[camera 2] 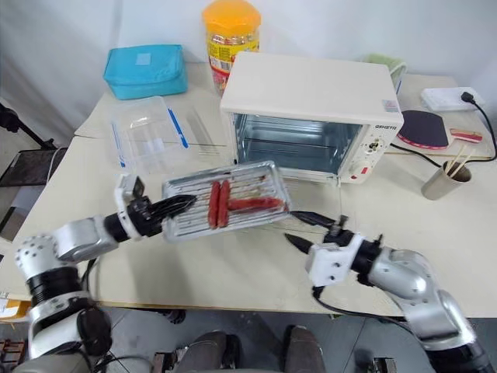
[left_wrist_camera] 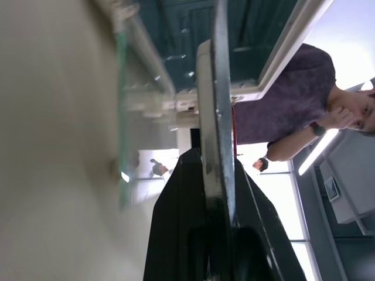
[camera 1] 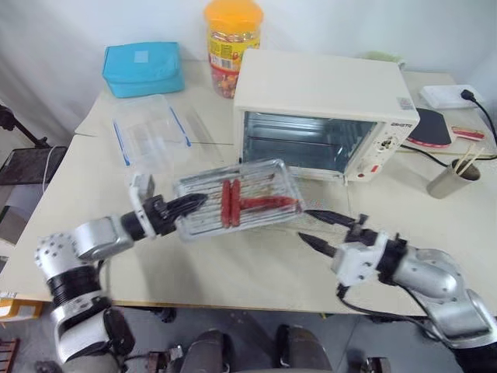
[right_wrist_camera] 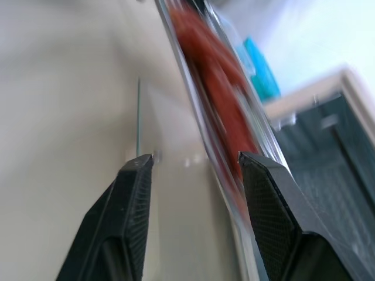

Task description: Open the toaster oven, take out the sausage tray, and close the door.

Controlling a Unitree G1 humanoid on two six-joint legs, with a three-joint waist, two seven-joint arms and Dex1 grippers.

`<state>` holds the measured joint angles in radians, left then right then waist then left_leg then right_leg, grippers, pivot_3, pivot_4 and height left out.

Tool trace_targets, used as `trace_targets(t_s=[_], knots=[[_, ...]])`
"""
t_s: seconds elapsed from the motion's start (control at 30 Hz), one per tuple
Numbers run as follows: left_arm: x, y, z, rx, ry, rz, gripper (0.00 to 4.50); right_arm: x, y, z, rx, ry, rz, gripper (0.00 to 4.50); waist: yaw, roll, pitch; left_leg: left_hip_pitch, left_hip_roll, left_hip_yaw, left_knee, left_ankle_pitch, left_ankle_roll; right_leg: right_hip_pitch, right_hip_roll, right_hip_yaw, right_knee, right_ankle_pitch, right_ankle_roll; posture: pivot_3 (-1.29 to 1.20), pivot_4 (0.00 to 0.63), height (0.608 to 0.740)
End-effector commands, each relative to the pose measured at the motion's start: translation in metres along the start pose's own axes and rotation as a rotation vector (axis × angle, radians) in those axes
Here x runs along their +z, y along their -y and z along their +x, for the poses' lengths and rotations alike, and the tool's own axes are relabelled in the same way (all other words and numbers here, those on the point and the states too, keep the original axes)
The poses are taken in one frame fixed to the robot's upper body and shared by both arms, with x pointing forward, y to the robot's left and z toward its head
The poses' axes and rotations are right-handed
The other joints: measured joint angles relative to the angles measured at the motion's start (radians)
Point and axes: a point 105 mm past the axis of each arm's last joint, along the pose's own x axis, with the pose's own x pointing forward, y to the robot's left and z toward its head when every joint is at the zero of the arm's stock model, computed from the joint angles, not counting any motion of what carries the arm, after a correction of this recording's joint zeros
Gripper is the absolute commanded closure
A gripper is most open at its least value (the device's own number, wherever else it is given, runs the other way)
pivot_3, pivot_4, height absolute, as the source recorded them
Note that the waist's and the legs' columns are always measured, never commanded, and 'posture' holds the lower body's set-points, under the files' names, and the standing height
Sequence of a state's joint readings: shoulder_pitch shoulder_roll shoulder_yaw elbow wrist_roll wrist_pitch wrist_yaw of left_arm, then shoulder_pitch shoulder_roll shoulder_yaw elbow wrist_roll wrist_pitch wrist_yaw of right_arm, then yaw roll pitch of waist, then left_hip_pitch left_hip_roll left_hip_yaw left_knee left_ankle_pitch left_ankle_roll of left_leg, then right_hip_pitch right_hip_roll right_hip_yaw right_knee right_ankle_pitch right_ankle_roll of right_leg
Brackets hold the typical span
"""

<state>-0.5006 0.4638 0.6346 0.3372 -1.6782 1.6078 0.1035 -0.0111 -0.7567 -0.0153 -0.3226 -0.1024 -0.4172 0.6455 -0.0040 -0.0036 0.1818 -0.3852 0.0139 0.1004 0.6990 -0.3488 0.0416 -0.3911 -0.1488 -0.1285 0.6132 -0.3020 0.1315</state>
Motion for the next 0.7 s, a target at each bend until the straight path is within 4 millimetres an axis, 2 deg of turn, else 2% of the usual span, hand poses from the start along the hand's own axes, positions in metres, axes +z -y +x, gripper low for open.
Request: trace_targets(t_s=[0.03,0.13,0.27,0.37,0.47,0.63,0.7], knots=[[0.005,0.014,-0.03,-0.082,0.089,0.007,4.5,-0.029,0.017,-0.033,-0.062,-0.077,0.072,2.27,0.001,0.0,0.0,0.0,0.0,0.0,0.0,0.0,-0.001,0.0,0.0,0.0,0.0,0.0,0.0,0.0,0.15,0.74],[0.005,0.011,-0.054,-0.052,0.179,-0.003,4.5,-0.06,0.029,-0.061,-0.104,-0.168,0.128,3.02,0.002,0.0,0.0,0.002,0.0,0.0,0.0,0.001,-0.001,0.003,0.0,0.002,0.0,0.0,0.0,0.0,0.15,0.74],[0.002,0.012,-0.068,-0.053,0.26,0.012,4.5,-0.079,0.032,-0.075,-0.101,-0.188,0.219,4.35,0.003,0.001,0.001,0.013,0.0,-0.002,-0.002,0.0,-0.001,0.015,0.0,0.011,-0.005,-0.001,-0.001,0.0,0.15,0.74],[0.0,0.008,-0.083,-0.045,0.361,0.015,4.5,-0.09,0.023,-0.077,-0.061,-0.181,0.353,4.43,-0.001,0.001,0.0,0.015,0.001,-0.003,-0.002,-0.001,-0.002,0.017,0.0,0.012,-0.004,-0.001,-0.002,0.0,0.15,0.74],[-0.002,0.003,-0.1,-0.015,0.499,0.015,4.5,-0.099,0.001,-0.075,0.075,-0.178,0.481,4.43,-0.007,0.001,0.0,0.016,0.001,-0.002,-0.003,-0.001,-0.003,0.016,0.0,0.013,-0.005,-0.001,-0.003,0.0,0.15,0.74],[-0.008,0.0,-0.11,-0.01,0.628,0.01,4.5,-0.108,-0.004,-0.06,0.093,-0.142,0.644,4.43,-0.008,0.002,0.001,0.016,0.002,-0.002,-0.002,-0.001,-0.003,0.016,0.0,0.012,-0.005,-0.002,-0.003,0.0,0.15,0.74],[-0.011,-0.002,-0.11,-0.004,0.651,-0.001,4.5,-0.102,-0.004,-0.048,0.113,-0.076,0.68,4.43,-0.005,0.002,0.001,0.016,0.002,-0.002,-0.002,-0.001,-0.003,0.016,0.0,0.013,-0.004,-0.002,-0.003,0.0,0.15,0.74]])
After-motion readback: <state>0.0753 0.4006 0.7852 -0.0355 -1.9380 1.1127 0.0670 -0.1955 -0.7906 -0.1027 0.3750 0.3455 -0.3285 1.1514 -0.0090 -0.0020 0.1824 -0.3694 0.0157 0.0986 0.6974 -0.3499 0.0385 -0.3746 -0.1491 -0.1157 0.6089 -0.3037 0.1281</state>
